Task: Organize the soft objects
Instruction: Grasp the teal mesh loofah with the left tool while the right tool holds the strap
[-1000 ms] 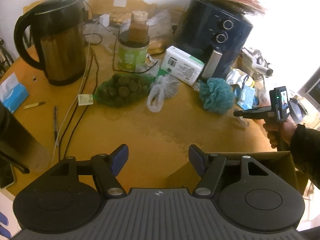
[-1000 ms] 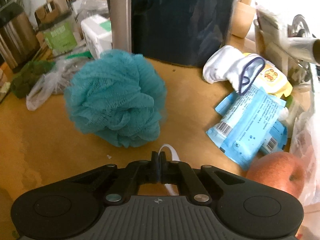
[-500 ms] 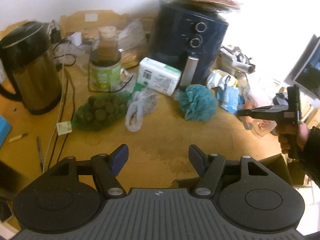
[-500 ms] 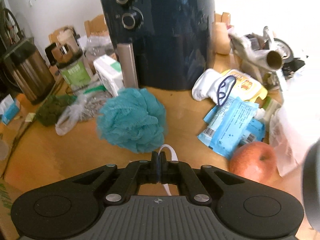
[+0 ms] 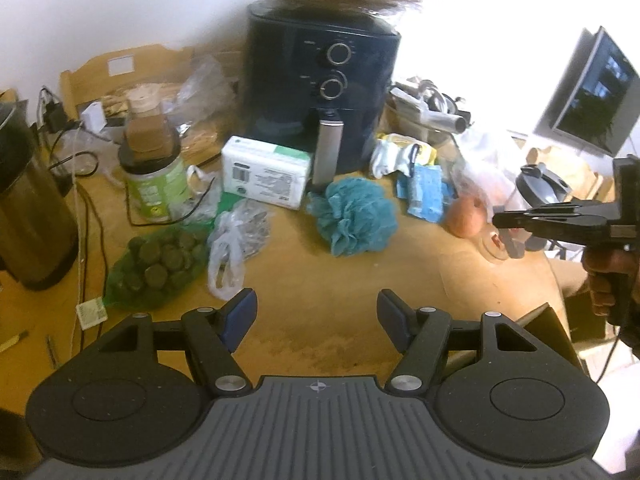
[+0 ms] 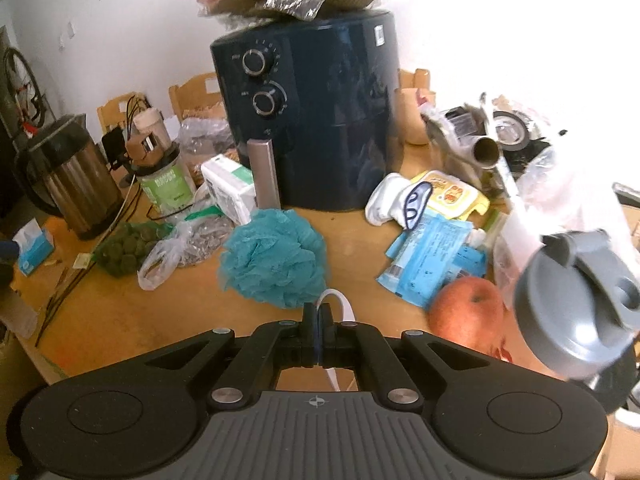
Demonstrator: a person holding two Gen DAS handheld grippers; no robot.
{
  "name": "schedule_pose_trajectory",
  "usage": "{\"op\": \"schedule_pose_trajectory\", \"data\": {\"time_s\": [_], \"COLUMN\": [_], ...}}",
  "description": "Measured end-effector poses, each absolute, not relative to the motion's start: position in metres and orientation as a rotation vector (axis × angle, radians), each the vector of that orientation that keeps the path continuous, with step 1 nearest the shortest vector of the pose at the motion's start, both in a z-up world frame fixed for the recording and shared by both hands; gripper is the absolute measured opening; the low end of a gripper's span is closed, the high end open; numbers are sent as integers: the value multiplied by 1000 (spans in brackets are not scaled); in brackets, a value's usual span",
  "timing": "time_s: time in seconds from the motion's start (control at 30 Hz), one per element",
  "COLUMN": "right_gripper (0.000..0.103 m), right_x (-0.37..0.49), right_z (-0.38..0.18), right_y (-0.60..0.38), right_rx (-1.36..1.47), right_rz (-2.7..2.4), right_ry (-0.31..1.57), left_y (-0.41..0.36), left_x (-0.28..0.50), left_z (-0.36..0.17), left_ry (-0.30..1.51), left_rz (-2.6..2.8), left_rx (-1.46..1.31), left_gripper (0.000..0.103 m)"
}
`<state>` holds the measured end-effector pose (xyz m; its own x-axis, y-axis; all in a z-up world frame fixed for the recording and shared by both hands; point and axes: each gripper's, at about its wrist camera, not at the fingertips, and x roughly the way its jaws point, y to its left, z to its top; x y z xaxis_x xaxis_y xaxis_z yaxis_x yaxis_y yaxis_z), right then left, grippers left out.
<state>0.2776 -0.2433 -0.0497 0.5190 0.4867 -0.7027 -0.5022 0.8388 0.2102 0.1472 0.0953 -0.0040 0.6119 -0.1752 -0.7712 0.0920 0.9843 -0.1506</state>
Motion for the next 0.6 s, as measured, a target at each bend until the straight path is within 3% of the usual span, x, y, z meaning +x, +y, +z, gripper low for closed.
{"op": "schedule_pose_trajectory", "data": {"time_s": [0.6], "right_gripper": [3], "right_x": [211], "right_z": [-15], "right_y": [-287], "right_rx": [115], "right_rz": [469], "right_ry": [795], "left_y": [77], "left_x": [201], "left_z": [-13], "left_ry": [879], "left_rz": [-282], "left_rx": [9], "left_gripper": [66]}}
